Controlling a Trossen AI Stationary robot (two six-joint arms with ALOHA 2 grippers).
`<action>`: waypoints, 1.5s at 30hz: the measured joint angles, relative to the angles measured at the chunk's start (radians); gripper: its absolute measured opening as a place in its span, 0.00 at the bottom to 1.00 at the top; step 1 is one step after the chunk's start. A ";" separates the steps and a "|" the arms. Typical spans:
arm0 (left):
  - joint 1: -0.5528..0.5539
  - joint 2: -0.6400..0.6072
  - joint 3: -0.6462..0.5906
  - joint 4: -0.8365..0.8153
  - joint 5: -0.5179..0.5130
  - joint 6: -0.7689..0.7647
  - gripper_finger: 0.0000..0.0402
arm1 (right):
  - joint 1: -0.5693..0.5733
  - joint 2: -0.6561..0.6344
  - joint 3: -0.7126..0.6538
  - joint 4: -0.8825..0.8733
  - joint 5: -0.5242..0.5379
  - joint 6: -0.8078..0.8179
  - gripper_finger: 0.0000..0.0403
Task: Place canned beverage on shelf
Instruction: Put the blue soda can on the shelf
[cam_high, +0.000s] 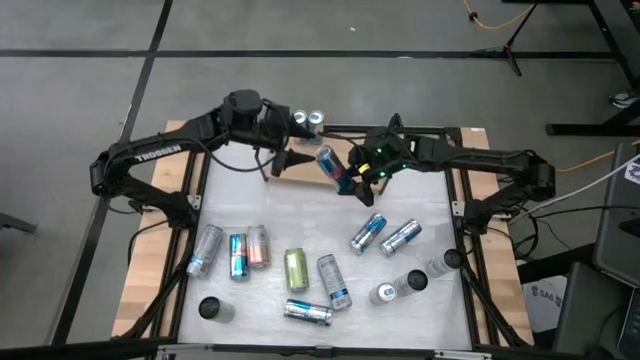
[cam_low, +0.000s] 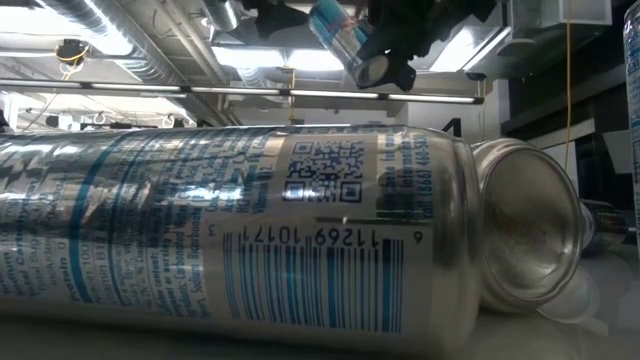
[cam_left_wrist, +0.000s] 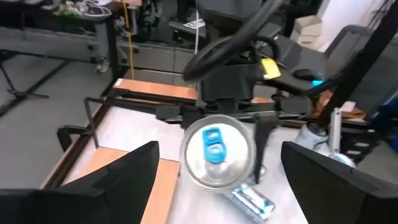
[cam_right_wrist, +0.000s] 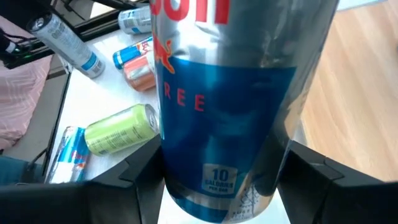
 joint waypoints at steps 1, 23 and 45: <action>-0.007 0.000 0.000 0.000 -0.011 0.005 0.83 | 0.009 0.001 0.000 0.006 0.002 -0.001 0.59; -0.148 0.043 0.000 -0.006 -0.110 0.017 0.83 | 0.135 0.002 0.000 0.018 0.169 -0.003 0.59; -0.211 0.097 0.000 -0.033 -0.108 0.019 0.83 | 0.139 0.005 0.001 0.047 0.169 -0.006 0.59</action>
